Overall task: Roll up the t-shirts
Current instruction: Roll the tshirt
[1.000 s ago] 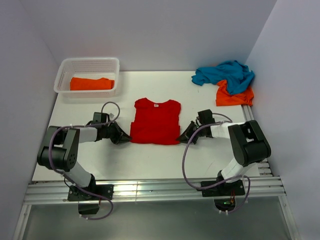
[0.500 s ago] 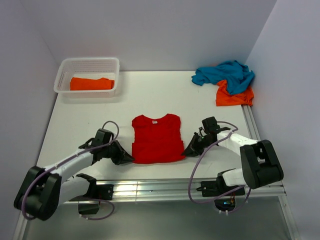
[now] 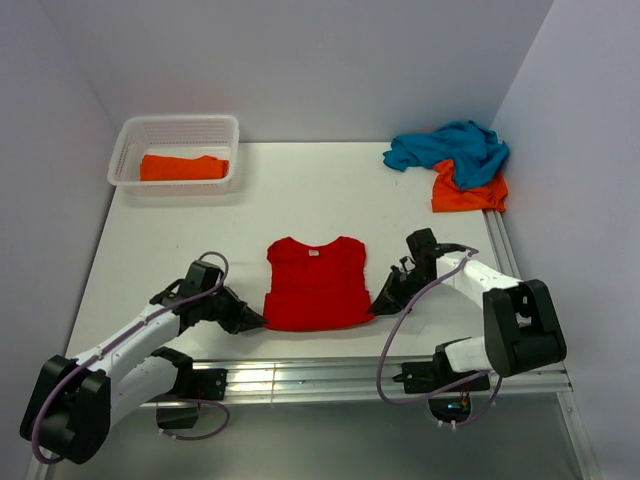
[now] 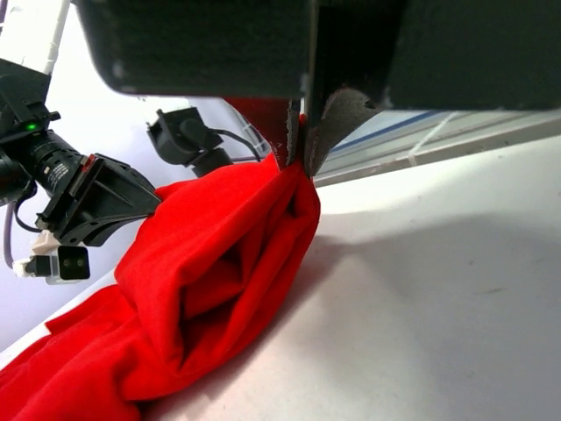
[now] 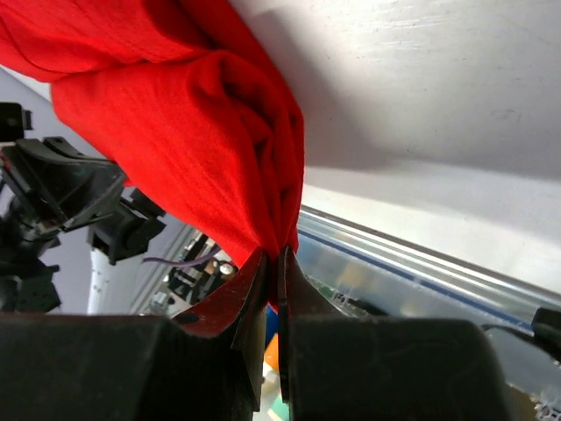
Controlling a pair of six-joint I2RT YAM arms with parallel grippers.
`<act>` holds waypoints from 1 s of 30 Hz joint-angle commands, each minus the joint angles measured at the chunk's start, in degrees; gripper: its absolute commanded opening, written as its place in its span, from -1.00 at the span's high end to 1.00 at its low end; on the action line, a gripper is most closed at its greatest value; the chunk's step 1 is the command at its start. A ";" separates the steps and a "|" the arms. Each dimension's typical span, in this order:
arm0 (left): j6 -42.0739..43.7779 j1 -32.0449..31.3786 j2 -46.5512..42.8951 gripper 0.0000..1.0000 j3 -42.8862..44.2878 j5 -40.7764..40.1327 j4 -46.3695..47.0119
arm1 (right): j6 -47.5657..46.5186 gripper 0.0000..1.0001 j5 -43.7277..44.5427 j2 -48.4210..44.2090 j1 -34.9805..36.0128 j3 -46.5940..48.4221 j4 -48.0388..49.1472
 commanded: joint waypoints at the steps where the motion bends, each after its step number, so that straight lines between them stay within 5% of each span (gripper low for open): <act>1: -3.96 -0.02 0.59 0.99 2.70 1.22 -0.64 | 0.00 1.00 -0.89 1.05 -1.66 3.42 -5.53; 30: -8.96 10.79 21.59 0.99 18.26 10.45 1.02 | 6.42 1.00 -5.72 22.14 -8.60 22.05 -19.24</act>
